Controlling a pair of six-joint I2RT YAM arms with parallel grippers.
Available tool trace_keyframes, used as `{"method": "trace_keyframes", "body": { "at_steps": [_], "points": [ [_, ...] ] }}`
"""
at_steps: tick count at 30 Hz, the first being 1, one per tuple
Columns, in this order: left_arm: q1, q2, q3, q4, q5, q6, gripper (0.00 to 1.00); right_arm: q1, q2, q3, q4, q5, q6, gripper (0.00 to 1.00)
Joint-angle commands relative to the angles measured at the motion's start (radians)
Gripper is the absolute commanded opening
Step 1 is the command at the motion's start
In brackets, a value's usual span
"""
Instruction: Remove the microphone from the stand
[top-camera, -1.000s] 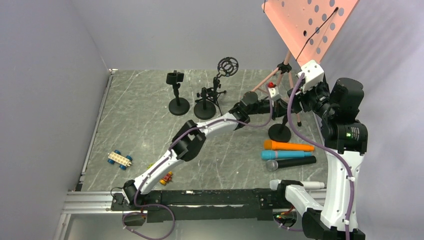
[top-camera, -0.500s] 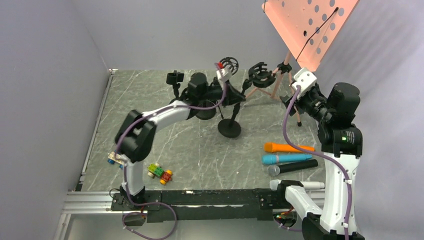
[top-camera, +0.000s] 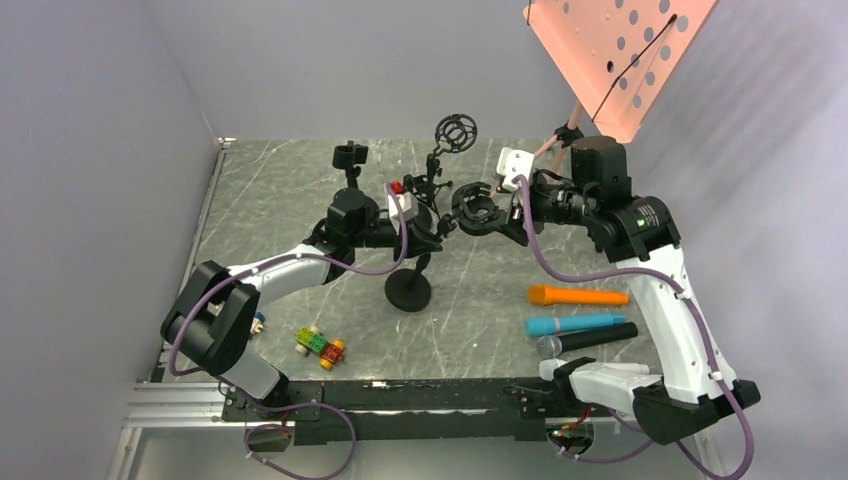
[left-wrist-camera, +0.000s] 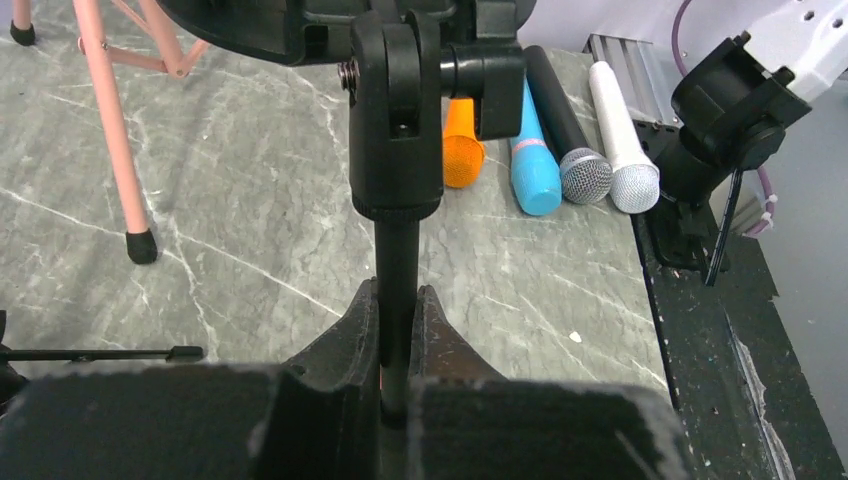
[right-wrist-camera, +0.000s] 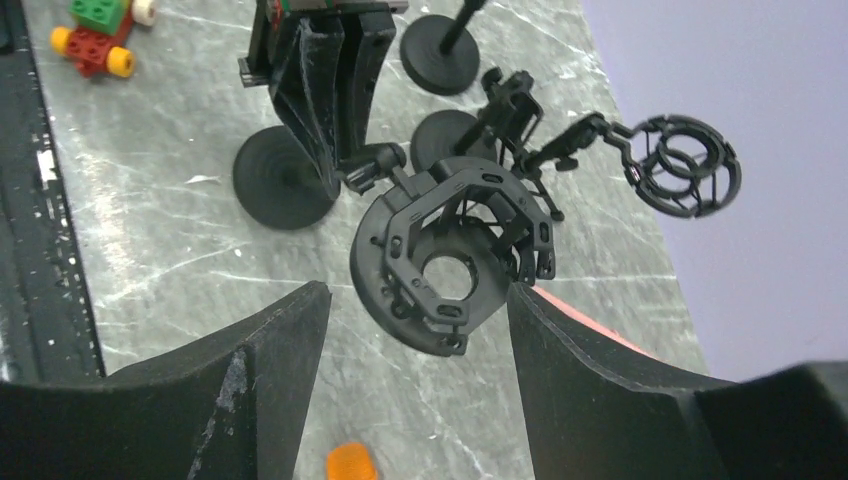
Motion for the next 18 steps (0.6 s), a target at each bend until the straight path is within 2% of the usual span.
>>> {"method": "trace_keyframes", "body": {
  "at_steps": [1,6,10,13,18],
  "points": [
    [-0.010,-0.077,-0.038,0.009,0.031,0.150,0.00,0.069,0.040,0.105,-0.118,0.016,-0.050,0.70],
    [-0.004,-0.087,-0.084,0.034,0.021,0.180,0.00,0.217,0.129,0.168,-0.162,0.069,-0.040,0.72],
    [0.004,-0.105,-0.101,0.060,0.032,0.170,0.00,0.322,0.231,0.248,-0.229,0.130,-0.136,0.72],
    [0.010,-0.120,-0.100,0.075,0.042,0.155,0.00,0.381,0.334,0.358,-0.335,0.164,-0.216,0.72],
    [0.011,-0.148,-0.095,0.094,0.042,0.132,0.02,0.429,0.470,0.466,-0.457,0.277,-0.260,0.72]
  ]
}}
